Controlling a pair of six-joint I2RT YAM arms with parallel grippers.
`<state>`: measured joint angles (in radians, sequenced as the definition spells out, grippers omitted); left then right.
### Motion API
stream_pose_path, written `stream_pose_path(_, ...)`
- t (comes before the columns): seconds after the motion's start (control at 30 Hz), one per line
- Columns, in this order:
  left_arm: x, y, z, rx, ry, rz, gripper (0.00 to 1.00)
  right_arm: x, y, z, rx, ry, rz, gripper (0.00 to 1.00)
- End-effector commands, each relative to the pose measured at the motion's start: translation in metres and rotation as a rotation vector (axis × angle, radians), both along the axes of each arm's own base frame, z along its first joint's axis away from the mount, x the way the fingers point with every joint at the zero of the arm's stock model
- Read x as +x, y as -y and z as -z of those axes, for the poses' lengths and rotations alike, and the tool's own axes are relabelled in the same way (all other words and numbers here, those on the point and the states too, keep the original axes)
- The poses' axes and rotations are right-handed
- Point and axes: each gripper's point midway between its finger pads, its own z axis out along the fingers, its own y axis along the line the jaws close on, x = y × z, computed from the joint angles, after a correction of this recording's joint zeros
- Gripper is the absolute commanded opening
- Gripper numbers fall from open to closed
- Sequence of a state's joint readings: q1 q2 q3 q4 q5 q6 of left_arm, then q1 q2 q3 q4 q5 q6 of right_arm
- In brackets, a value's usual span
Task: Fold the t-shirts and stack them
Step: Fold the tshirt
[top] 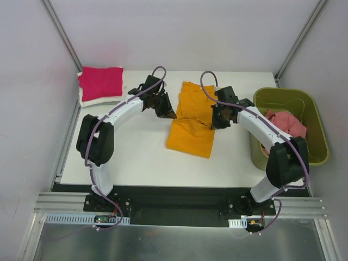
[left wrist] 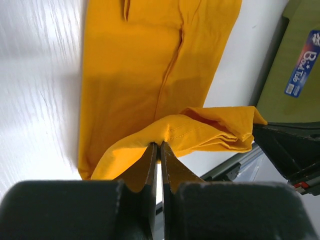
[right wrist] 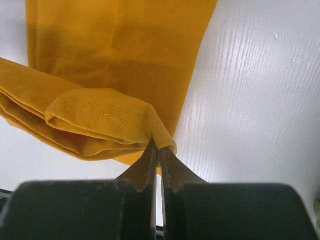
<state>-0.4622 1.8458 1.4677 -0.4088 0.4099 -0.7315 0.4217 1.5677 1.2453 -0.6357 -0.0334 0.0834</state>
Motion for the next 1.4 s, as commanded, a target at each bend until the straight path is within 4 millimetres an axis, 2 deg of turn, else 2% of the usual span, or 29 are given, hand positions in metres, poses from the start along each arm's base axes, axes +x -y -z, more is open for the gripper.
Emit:
stream_pose_path(0.0,0.029,-0.002,-0.003,0.004,0.045,0.014,0.00,0.026,0.001,-0.006,0.014,0.017,-0.015,0.01)
stream_pose_path(0.17,0.048,-0.001,0.013,0.026,0.036,0.008,0.00,0.044,0.000,0.010,0.023,-0.023,-0.007,0.01)
stream_pose_path(0.27,0.060,-0.001,0.024,0.054,0.046,0.016,0.09,0.054,0.007,0.020,-0.006,-0.037,0.028,0.04)
stream_pose_path(0.3,0.064,0.001,0.027,0.055,0.049,0.024,0.15,0.057,0.009,0.023,-0.017,-0.040,0.036,0.11)
stream_pose_path(0.37,0.066,0.002,0.030,0.061,0.049,0.035,0.25,0.060,0.011,0.032,-0.031,-0.056,0.046,0.29)
stream_pose_path(0.4,0.067,0.002,0.030,0.060,0.049,0.036,0.31,0.064,0.013,0.030,-0.030,-0.055,0.052,0.53)
stream_pose_path(0.43,0.066,0.002,0.027,0.061,0.055,0.041,0.48,0.062,0.014,0.032,-0.039,-0.069,0.052,0.68)
stream_pose_path(0.47,0.065,0.001,0.026,0.062,0.056,0.041,0.57,0.062,0.015,0.029,-0.039,-0.066,0.056,0.96)
stream_pose_path(0.5,0.061,-0.001,0.019,0.062,0.067,0.040,0.64,0.059,0.016,0.027,-0.042,-0.067,0.057,0.97)
stream_pose_path(0.53,0.059,-0.004,0.017,0.067,0.071,0.037,0.99,0.057,0.016,0.019,-0.030,-0.050,0.058,0.97)
stream_pose_path(0.63,0.043,-0.015,0.008,0.088,0.082,0.019,0.99,0.043,0.020,0.013,-0.020,-0.034,0.055,0.97)
stream_pose_path(0.67,0.038,-0.018,0.006,0.091,0.082,0.015,0.99,0.039,0.020,-0.004,-0.002,0.018,0.042,0.97)
stream_pose_path(0.7,0.027,-0.026,0.003,0.102,0.083,0.003,0.99,0.038,0.019,-0.009,0.012,0.058,0.031,0.97)
stream_pose_path(0.73,0.021,-0.030,0.002,0.108,0.080,-0.005,0.99,0.027,0.018,-0.004,0.021,0.063,0.000,0.97)
stream_pose_path(0.77,0.014,-0.035,0.002,0.116,0.079,-0.013,0.99,0.019,0.014,-0.030,0.043,0.168,-0.052,0.97)
stream_pose_path(0.8,0.000,-0.045,0.000,0.135,0.082,-0.028,0.99,0.025,0.007,-0.047,0.072,0.281,-0.080,0.97)
stream_pose_path(0.83,-0.007,-0.051,0.001,0.148,0.081,-0.038,0.99,0.010,0.011,-0.039,0.060,0.322,-0.094,0.97)
stream_pose_path(0.87,-0.015,-0.058,0.003,0.168,0.082,-0.054,0.99,0.005,0.003,-0.053,0.071,0.415,-0.123,0.97)
stream_pose_path(0.9,-0.032,-0.070,0.004,0.184,0.081,-0.074,0.99,0.006,0.002,-0.102,0.124,0.629,-0.139,0.97)
stream_pose_path(0.97,-0.045,-0.088,0.008,0.233,0.095,-0.120,0.99,-0.005,0.004,-0.108,0.162,0.699,-0.142,0.97)
stream_pose_path(1.0,-0.061,-0.100,0.011,0.241,0.091,-0.145,0.99,-0.005,0.015,-0.120,0.167,0.742,-0.062,0.97)
stream_pose_path(1.07,-0.081,-0.118,0.013,0.257,0.096,-0.189,0.99,-0.007,0.017,-0.122,0.167,0.729,-0.041,0.97)
stream_pose_path(1.1,-0.085,-0.127,0.013,0.255,0.091,-0.225,0.99,-0.020,-0.001,-0.117,0.175,0.698,-0.232,0.97)
stream_pose_path(1.13,-0.090,-0.134,0.015,0.261,0.088,-0.247,0.99,-0.026,-0.014,-0.106,0.188,0.642,-0.336,0.97)
stream_pose_path(1.17,-0.101,-0.143,0.017,0.266,0.085,-0.266,0.99,-0.033,-0.031,-0.114,0.206,0.636,-0.420,0.97)
stream_pose_path(1.23,-0.110,-0.157,0.020,0.280,0.072,-0.308,0.99,-0.033,-0.038,-0.090,0.043,0.612,-0.525,0.97)
stream_pose_path(1.27,-0.116,-0.166,0.023,0.307,0.067,-0.329,0.99,-0.044,-0.057,-0.083,-0.036,0.630,-0.626,0.97)
stream_pose_path(1.3,-0.124,-0.172,0.024,0.313,0.071,-0.343,0.99,-0.034,-0.049,-0.079,-0.190,0.647,-0.609,0.97)
stream_pose_path(1.37,-0.133,-0.184,0.027,0.338,0.070,-0.377,0.99,-0.039,-0.064,-0.051,-0.322,0.581,-0.764,0.97)
